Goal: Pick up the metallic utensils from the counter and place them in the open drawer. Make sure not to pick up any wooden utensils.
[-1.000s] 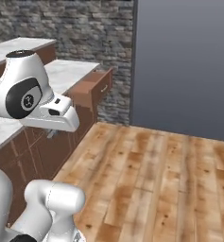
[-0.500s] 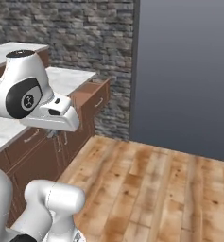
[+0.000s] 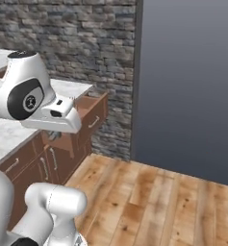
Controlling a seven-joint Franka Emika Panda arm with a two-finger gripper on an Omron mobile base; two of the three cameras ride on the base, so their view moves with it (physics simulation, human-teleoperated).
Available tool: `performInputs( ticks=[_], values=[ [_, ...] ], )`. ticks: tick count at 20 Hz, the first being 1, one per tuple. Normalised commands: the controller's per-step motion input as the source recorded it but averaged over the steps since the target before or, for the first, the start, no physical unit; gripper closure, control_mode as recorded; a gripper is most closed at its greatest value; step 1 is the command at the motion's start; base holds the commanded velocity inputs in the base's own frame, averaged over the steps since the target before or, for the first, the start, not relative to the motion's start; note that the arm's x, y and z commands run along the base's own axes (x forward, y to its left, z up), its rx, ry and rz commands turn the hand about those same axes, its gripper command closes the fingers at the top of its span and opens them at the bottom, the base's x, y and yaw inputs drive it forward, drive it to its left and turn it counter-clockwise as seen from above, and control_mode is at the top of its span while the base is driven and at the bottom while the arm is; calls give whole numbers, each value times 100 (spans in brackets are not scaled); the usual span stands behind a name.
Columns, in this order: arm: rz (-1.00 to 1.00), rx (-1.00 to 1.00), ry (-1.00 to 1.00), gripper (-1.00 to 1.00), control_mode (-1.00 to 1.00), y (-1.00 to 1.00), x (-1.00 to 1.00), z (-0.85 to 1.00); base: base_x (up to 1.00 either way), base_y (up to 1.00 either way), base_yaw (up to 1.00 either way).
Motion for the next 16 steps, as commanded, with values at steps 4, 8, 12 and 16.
performInputs(
  ticks=[4,8,12,16],
  values=[
    [0,0,0,100,100,0,0,0,30,51,0],
    [0,0,0,100,100,0,0,0,1,35,2],
    [0,0,0,100,100,0,0,0,24,19,6],
    [0,0,0,100,100,0,0,0,61,2,12]
  ],
)
